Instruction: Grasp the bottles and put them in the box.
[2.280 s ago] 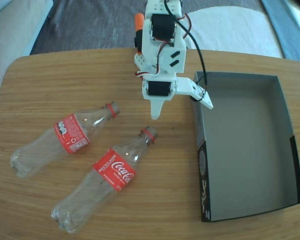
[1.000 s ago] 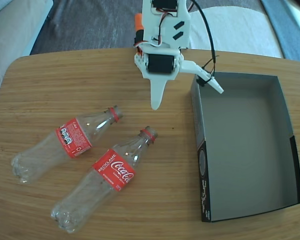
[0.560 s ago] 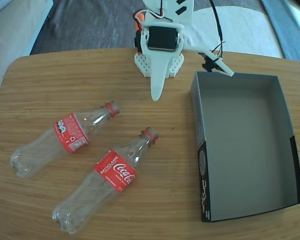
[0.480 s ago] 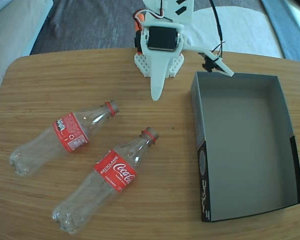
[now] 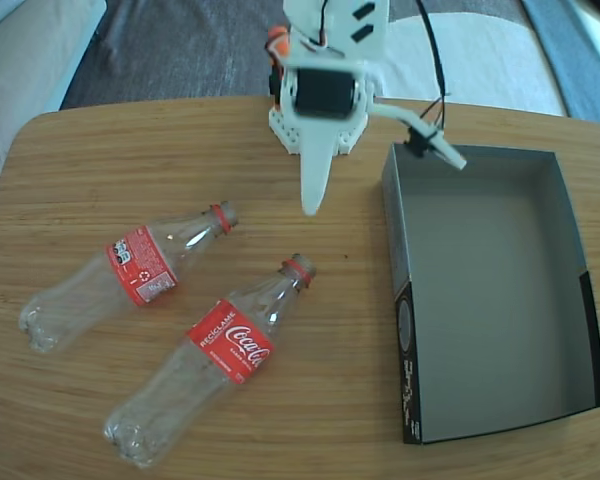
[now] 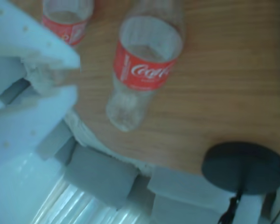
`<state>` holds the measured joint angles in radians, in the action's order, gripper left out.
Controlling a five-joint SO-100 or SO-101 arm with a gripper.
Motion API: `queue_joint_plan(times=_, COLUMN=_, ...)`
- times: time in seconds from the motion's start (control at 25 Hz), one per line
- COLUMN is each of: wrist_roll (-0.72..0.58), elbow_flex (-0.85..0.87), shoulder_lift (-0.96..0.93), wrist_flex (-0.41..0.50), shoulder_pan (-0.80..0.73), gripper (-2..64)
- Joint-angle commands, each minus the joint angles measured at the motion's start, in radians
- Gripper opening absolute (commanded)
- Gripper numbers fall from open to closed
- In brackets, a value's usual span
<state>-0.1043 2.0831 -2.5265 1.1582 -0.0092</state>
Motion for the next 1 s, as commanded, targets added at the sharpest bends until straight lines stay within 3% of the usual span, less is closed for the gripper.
queue_joint_plan(times=0.0, wrist_roll=0.003, elbow_flex=-0.078, shoulder_lift=0.089, wrist_flex=-0.015, shoulder_pan=0.002, gripper=0.5)
queue_joint_plan(times=0.32, wrist_roll=0.006, elbow_flex=-0.256, shoulder_lift=0.387, wrist_flex=-0.006, shoulder_pan=0.002, gripper=0.5)
queue_joint_plan(times=0.72, wrist_roll=0.4, elbow_flex=-0.442, shoulder_lift=0.627, wrist_flex=0.146, shoulder_pan=0.121, gripper=0.5)
queue_joint_plan(times=0.96, wrist_roll=0.515, elbow_flex=-0.471, shoulder_lift=0.696, wrist_flex=0.227, shoulder_pan=0.213, gripper=0.4)
